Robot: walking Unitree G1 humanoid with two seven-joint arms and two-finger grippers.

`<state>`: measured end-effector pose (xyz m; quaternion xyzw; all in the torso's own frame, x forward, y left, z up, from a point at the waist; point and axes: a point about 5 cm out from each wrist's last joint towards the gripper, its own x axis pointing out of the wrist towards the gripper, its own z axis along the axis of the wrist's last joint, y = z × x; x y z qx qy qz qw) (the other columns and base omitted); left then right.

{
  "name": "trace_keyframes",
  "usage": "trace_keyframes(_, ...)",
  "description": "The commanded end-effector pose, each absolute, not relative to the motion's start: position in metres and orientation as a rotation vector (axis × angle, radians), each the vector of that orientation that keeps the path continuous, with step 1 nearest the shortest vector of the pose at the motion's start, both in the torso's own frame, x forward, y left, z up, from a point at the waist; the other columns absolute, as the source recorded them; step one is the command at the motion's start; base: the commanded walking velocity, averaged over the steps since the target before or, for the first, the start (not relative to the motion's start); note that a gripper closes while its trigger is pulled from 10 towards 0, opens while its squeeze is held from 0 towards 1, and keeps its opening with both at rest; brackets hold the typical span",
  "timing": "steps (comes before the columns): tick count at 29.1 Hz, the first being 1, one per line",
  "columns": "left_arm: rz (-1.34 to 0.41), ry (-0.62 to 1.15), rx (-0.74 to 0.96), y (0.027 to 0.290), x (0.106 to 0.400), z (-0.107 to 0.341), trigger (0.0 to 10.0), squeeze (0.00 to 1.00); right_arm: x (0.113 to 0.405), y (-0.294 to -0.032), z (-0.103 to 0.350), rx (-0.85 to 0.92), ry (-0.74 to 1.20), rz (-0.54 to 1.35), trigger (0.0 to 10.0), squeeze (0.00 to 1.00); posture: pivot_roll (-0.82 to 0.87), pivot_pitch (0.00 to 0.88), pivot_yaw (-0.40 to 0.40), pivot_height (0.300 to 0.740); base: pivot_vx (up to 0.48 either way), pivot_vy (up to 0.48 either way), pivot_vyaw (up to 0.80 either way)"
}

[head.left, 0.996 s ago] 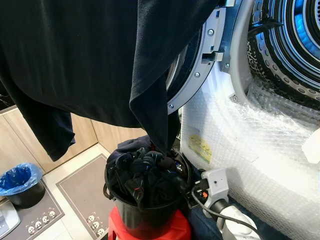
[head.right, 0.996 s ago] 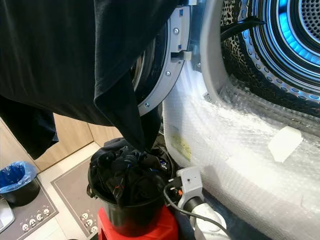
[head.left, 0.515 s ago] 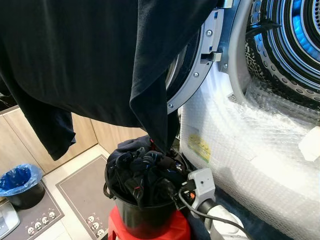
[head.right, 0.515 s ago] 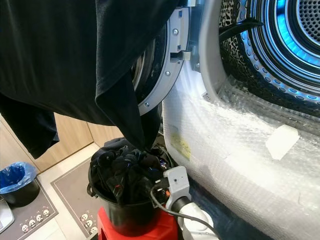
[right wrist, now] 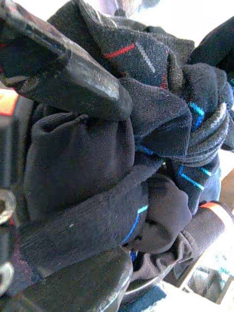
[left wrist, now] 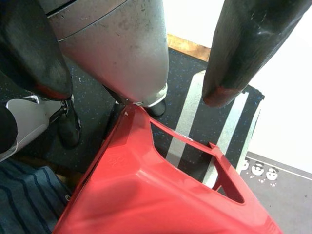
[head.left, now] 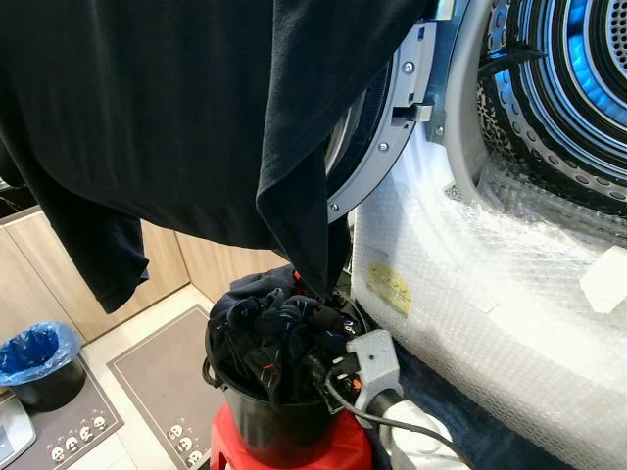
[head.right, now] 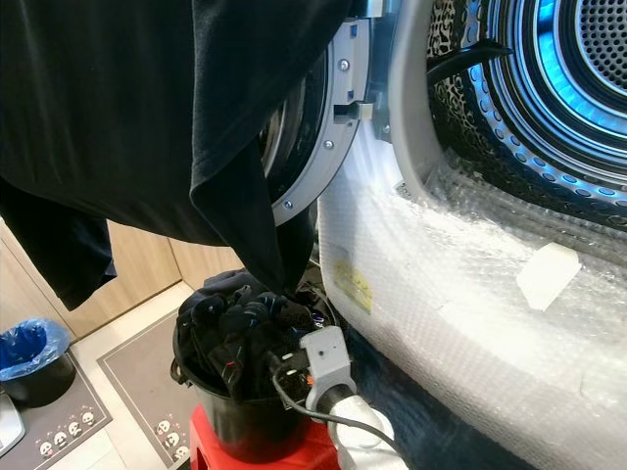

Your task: Clothes washing

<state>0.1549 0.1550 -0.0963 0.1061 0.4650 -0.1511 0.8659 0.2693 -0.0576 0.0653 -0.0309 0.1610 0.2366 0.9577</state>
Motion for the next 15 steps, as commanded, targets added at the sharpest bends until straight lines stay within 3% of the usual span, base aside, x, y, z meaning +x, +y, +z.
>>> trace_keyframes(1,-0.314,1.038,0.209,0.156,0.1378,-0.1032,10.0,0.0,0.27,-0.0536,0.0625,-0.077,0.348,0.471,10.0,0.0,-0.02,0.0,-0.003,0.74,0.0,0.0,0.0)
trace_keyframes(5,-0.313,1.041,0.209,0.1562,0.137,-0.1035,10.0,0.0,0.2703,-0.0523,0.058,-0.086,0.377,0.458,10.0,0.0,-0.01,0.0,-0.003,0.74,0.0,0.0,0.0)
trace_keyframes(6,-0.312,1.043,0.208,0.1566,0.1365,-0.1036,10.0,0.0,0.2702,-0.052,0.0566,-0.094,0.384,0.459,7.5,0.0,-0.01,0.0,-0.004,0.74,0.0,0.0,0.0)
trace_keyframes(8,-0.31,1.044,0.208,0.1568,0.1362,-0.1037,10.0,0.0,0.2702,-0.0518,0.0557,-0.099,0.389,0.461,7.5,0.0,-0.01,0.0,-0.004,0.74,0.0,0.0,0.0)
trace_keyframes(9,-0.308,1.046,0.207,0.1571,0.1356,-0.1039,10.0,0.0,0.2698,-0.0521,0.0552,-0.1,0.391,0.463,0.9,0.0,-0.01,0.0,-0.005,0.74,0.0,0.0,0.0)
trace_keyframes(10,-0.306,1.047,0.206,0.1573,0.1352,-0.1041,10.0,0.0,0.2699,-0.0526,0.0546,-0.107,0.393,0.461,0.0,0.0,-0.01,0.0,-0.006,0.74,0.0,0.0,0.0)
trace_keyframes(15,-0.301,1.051,0.204,0.1573,0.134,-0.1045,10.0,0.0,0.2714,-0.057,0.0539,-0.123,0.392,0.459,0.0,0.0,-0.01,0.0,-0.011,0.74,0.0,0.0,0.0)
